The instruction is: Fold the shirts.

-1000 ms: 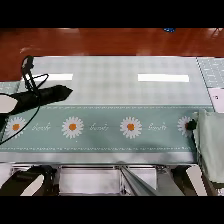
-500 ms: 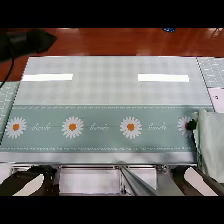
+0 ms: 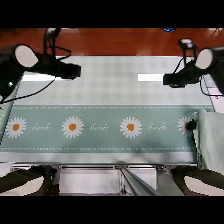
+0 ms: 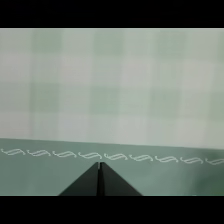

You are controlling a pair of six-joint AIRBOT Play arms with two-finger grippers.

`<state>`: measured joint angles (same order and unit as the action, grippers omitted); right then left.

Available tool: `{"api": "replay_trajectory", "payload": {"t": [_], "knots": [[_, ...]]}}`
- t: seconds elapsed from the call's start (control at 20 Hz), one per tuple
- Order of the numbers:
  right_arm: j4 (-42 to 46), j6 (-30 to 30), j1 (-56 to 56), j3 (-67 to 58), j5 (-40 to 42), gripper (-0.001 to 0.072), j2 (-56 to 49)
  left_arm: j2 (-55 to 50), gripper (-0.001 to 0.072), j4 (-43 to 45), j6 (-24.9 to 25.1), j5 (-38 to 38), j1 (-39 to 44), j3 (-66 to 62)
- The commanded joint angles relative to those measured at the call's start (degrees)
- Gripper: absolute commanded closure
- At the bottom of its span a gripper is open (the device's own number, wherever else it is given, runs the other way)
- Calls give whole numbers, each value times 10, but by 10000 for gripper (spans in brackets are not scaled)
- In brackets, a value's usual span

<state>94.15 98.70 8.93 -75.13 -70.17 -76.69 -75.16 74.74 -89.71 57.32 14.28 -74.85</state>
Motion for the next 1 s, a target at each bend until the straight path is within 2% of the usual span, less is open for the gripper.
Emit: {"api": "replay_trajectory", "payload": {"t": [0.0, 0.15, 0.95], "knots": [[38, 16, 23, 31, 5, 693, -31, -15, 689, 37, -27, 13, -11, 36], [41, 15, 23, 30, 10, 693, -31, -16, 689, 37, -25, 33, -11, 36], [39, 15, 23, 30, 11, 693, -31, -21, 689, 37, -25, 32, -10, 36]]}}
